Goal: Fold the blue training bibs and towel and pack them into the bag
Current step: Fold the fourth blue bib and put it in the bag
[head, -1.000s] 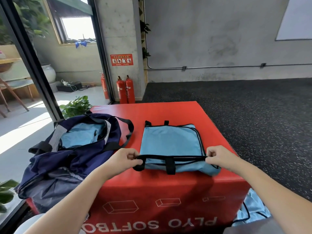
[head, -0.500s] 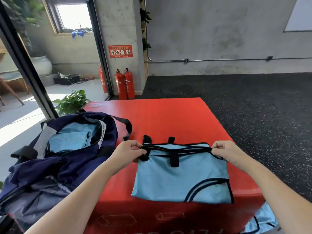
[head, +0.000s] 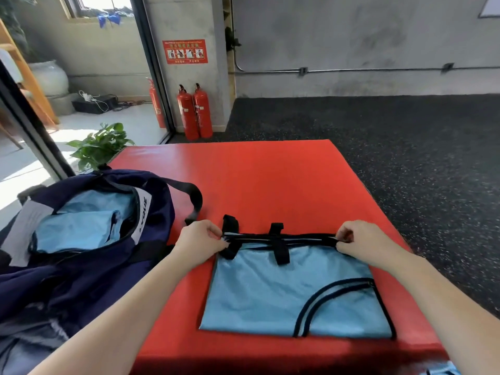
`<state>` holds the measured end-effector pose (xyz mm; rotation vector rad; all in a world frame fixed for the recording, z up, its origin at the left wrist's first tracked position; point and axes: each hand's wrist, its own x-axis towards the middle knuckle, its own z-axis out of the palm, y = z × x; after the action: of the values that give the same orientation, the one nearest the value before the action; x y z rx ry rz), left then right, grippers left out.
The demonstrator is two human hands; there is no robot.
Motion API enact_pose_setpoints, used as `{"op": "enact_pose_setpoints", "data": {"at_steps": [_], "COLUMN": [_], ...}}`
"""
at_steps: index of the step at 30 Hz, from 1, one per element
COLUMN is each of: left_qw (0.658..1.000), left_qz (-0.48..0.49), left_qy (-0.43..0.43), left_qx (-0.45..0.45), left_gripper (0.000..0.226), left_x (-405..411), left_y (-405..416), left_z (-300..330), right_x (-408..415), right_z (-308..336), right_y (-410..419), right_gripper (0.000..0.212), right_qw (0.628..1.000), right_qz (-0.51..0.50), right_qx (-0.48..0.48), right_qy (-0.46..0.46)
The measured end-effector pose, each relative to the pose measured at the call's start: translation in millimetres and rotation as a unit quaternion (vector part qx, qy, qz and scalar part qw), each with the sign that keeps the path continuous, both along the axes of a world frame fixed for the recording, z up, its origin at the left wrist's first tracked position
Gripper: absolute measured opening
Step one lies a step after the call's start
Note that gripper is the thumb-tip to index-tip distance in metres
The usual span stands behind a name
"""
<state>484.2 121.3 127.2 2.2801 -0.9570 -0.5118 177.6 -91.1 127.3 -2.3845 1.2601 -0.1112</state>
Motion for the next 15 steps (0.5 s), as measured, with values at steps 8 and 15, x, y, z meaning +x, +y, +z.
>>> {"op": "enact_pose_setpoints", "data": {"at_steps": [8, 15], "left_qw": [0.999, 0.996], "left_qz": [0.028, 0.045], "left_qy": [-0.003, 0.028], "left_qx": [-0.045, -0.074], "left_gripper": [0.017, 0.031], "left_x": [-13.0, -34.4], "left_y": [-3.8, -2.4], "left_z": [-1.9, -0.9], "right_x": [46.3, 77.3], "right_z": [13.9, -2.2], "right_y": [48.4, 69.5], "right_gripper": [0.002, 0.042], "right_qw": [0.994, 0.99], "right_qz": [0.063, 0.063], "right_qx": [0.031, 0.082], "right_qy": [-0.087, -0.101]}}
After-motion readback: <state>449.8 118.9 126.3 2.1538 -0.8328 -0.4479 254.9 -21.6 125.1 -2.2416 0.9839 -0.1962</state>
